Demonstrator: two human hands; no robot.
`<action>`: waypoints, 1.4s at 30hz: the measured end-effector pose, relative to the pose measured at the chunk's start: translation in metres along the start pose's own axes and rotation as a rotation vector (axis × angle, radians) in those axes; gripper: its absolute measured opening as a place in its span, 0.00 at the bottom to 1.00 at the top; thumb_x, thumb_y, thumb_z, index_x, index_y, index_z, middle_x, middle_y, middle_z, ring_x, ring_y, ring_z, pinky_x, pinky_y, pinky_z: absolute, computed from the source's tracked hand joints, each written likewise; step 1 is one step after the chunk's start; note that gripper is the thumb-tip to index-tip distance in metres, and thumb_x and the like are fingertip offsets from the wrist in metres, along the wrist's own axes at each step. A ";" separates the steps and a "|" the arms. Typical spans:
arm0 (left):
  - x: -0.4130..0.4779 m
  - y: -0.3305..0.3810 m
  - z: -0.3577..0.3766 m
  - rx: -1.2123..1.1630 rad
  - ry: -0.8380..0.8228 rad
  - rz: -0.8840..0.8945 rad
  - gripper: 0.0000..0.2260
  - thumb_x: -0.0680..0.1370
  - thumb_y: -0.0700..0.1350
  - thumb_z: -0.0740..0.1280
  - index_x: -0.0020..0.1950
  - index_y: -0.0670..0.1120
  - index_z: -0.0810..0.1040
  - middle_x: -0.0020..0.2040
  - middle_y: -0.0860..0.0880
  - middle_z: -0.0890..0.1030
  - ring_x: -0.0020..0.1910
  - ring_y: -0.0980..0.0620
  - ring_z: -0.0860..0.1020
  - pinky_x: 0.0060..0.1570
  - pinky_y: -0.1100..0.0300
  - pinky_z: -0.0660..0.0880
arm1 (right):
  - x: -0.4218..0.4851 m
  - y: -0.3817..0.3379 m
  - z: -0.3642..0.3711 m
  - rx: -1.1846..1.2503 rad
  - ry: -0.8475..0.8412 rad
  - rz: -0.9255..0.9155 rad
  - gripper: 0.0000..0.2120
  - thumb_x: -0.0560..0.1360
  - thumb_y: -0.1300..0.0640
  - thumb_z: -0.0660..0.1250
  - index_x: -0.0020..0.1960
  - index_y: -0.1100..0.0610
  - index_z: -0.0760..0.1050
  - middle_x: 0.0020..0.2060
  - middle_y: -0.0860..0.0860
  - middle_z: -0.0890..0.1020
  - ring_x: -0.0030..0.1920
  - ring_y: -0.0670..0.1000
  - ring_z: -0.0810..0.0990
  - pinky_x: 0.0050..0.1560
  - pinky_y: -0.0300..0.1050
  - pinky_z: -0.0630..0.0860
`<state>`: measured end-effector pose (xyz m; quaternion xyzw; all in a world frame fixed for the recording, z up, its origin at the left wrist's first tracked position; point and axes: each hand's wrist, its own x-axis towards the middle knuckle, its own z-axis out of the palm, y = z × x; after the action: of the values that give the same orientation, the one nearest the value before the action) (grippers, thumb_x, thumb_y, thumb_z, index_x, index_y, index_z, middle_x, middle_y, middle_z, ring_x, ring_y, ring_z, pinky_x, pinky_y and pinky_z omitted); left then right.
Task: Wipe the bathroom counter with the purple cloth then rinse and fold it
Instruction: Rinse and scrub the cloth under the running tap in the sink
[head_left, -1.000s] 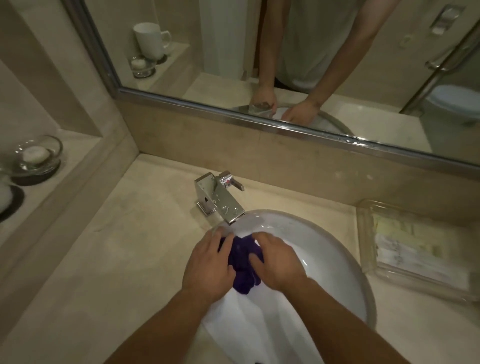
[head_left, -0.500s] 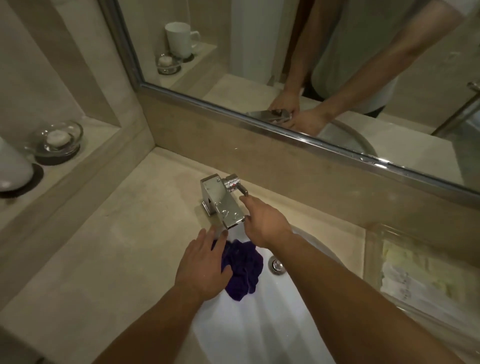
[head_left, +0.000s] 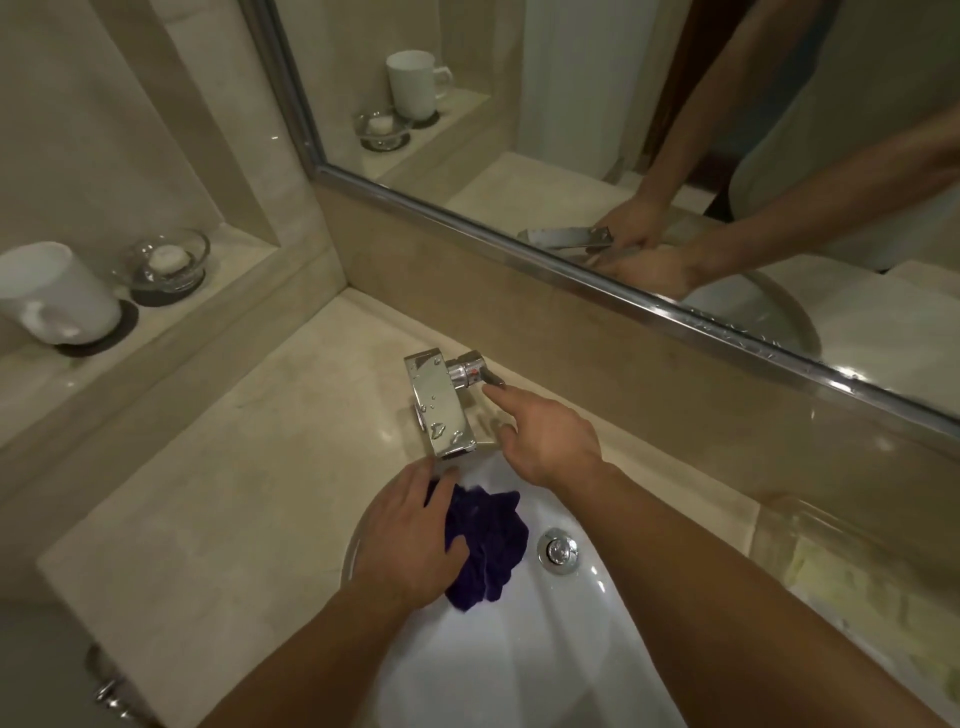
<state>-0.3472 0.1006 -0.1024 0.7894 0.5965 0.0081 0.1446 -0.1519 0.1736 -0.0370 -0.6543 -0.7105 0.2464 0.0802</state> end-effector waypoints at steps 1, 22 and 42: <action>0.001 0.001 0.001 0.000 -0.004 -0.002 0.33 0.72 0.58 0.59 0.77 0.49 0.63 0.77 0.45 0.63 0.74 0.45 0.63 0.72 0.49 0.65 | 0.001 0.003 0.001 0.002 0.000 0.005 0.24 0.82 0.49 0.56 0.77 0.35 0.58 0.75 0.37 0.66 0.71 0.50 0.70 0.64 0.49 0.69; 0.011 -0.014 0.024 -0.001 -0.049 0.026 0.34 0.72 0.58 0.59 0.78 0.52 0.59 0.77 0.48 0.62 0.76 0.47 0.60 0.74 0.50 0.61 | -0.009 0.033 0.060 -0.199 -0.238 -0.031 0.26 0.77 0.52 0.62 0.74 0.45 0.65 0.68 0.49 0.75 0.64 0.55 0.75 0.58 0.49 0.74; 0.027 -0.008 0.100 0.165 -0.248 -0.015 0.51 0.69 0.60 0.74 0.80 0.45 0.45 0.79 0.43 0.50 0.76 0.43 0.54 0.73 0.52 0.63 | 0.006 0.057 0.223 -0.054 -0.311 -0.013 0.54 0.58 0.38 0.70 0.78 0.46 0.49 0.66 0.52 0.66 0.63 0.59 0.66 0.61 0.53 0.74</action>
<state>-0.3283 0.1064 -0.2046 0.7891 0.5786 -0.1394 0.1520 -0.1990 0.1257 -0.2576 -0.6056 -0.7248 0.3251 -0.0470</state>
